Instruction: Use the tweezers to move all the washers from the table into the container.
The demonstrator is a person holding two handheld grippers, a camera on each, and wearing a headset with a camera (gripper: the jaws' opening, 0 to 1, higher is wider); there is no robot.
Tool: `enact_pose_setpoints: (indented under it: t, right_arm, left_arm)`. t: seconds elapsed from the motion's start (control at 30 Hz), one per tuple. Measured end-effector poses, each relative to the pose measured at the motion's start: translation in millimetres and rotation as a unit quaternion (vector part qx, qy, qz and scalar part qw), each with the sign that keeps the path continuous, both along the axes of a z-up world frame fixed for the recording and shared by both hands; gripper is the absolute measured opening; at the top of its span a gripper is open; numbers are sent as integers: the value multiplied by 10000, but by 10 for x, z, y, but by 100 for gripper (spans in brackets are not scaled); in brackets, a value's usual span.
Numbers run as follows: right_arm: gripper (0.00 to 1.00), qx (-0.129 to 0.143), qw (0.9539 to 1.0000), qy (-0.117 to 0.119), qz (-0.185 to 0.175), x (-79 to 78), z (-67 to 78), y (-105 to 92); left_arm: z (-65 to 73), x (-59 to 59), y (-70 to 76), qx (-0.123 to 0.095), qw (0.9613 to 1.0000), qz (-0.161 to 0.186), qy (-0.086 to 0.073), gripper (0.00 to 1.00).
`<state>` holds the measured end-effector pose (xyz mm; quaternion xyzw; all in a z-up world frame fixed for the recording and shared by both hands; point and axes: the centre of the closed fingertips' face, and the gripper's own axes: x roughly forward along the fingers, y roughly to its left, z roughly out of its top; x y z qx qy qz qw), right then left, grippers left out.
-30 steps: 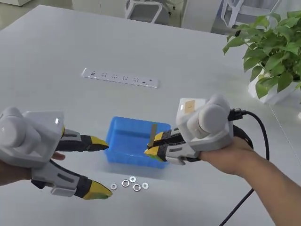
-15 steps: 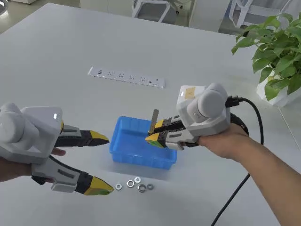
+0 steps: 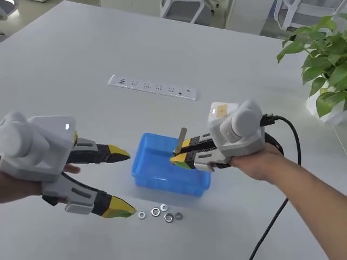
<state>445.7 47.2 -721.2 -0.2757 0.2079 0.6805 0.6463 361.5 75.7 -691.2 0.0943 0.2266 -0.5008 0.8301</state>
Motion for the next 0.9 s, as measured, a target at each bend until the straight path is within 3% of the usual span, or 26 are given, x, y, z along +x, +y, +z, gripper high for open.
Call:
enact_pose_setpoints:
  t: [0.6, 0.9]
  right_arm:
    - [9, -64, 9995, 200, 219, 51, -375, 33]
    - [9, -168, 9992, 286, 228, 52, -502, 22]
  left_arm:
    - [-16, 127, -9, 20, 10000, 18, 4, 68]
    - [4, 299, -73, 98, 9999, -29, -127, 58]
